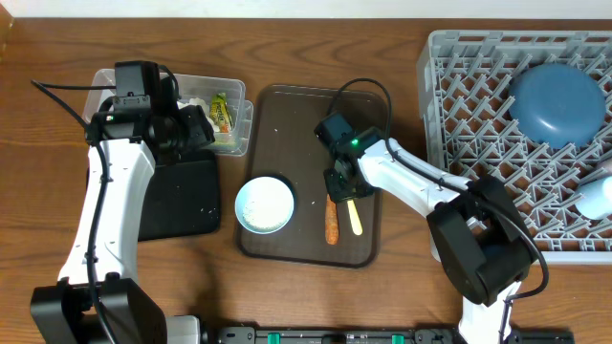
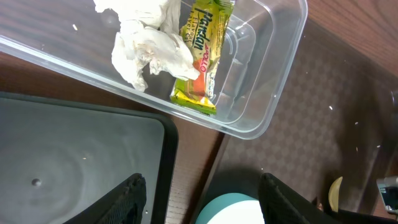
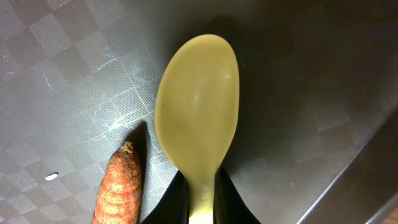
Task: Sort waste into correct bins and load items into the dishwasher rack
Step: 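Move the right gripper to the yellow spoon and grasp it, then carry the yellow spoon right and place it in the rack, then reach the left gripper to the carrot on the tray and grasp it, then carry the carrot left and release it onto the black tray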
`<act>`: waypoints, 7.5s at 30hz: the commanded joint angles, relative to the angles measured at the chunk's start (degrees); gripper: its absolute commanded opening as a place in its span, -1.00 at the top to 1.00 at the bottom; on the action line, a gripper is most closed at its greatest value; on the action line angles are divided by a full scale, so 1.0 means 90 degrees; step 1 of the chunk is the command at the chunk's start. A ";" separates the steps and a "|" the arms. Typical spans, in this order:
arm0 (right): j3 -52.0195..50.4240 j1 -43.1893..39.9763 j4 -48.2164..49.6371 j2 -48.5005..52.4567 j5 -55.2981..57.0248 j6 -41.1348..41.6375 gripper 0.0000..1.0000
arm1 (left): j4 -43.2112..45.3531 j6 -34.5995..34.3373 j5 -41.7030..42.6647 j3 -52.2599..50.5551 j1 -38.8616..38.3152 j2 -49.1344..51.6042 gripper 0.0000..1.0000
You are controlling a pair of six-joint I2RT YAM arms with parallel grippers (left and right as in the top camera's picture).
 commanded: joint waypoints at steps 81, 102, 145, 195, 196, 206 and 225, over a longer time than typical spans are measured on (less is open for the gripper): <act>0.0002 -0.4036 -0.0612 -0.2467 -0.0867 -0.2701 0.03 | 0.0056 0.0296 -0.0087 -0.0063 -0.0537 -0.0007 -0.21; 0.0002 -0.4031 -0.0376 -0.2613 -0.0867 -0.2582 -0.32 | -0.0357 0.0408 -0.0321 -0.0175 -0.3806 0.1066 -0.21; 0.0002 -0.4029 -0.0481 -0.2613 -0.1010 -0.2582 -0.33 | 0.0056 -0.0566 -0.0170 -0.0257 -0.5202 0.2917 -0.19; 0.0002 -0.4029 -0.0469 -0.2613 -0.1008 -0.2582 -0.35 | 0.2169 -0.0372 -0.1377 0.0296 -0.0257 0.0612 0.46; 0.0002 -0.4029 -0.0459 -0.2613 -0.1008 -0.2579 -0.35 | 0.2227 -0.0396 -0.1423 0.0296 -0.0199 0.0646 0.46; 0.0002 -0.4031 -0.0459 -0.2613 -0.1010 -0.2579 -0.35 | 0.2905 -0.0835 -0.1413 0.0296 0.0129 0.1542 0.46; 0.0002 -0.4029 -0.0457 -0.2613 -0.1010 -0.2582 -0.35 | 0.2970 -0.0964 -0.1413 0.0291 0.0129 0.1875 0.46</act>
